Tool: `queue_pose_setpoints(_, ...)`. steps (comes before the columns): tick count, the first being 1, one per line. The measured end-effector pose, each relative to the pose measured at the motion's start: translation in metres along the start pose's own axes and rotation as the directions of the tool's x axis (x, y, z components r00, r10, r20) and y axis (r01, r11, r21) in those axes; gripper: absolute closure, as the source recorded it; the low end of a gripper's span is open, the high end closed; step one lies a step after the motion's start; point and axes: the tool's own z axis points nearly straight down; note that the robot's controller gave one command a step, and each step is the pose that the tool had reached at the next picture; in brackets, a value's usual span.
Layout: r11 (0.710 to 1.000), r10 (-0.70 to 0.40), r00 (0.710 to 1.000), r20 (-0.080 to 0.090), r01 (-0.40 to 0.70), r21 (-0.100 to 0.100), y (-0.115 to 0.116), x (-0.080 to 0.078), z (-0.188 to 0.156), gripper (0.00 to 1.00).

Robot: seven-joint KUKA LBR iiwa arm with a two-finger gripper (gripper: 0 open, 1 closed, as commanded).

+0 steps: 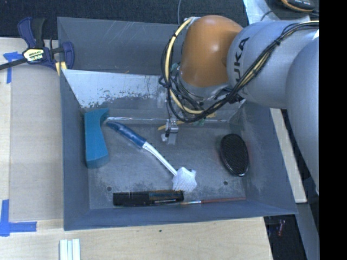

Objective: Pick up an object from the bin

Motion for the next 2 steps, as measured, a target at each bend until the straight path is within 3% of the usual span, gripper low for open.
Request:
queue_pose_setpoints(1, 1.0, 0.0, 1.0, 0.0, 0.0, 0.0, 0.0, 0.0, 0.0, 0.0)
queue_pose_setpoints(2, 0.996, 0.087, 0.996, 0.005, -0.087, -0.001, 0.008, 0.038, 0.064, 0.0)
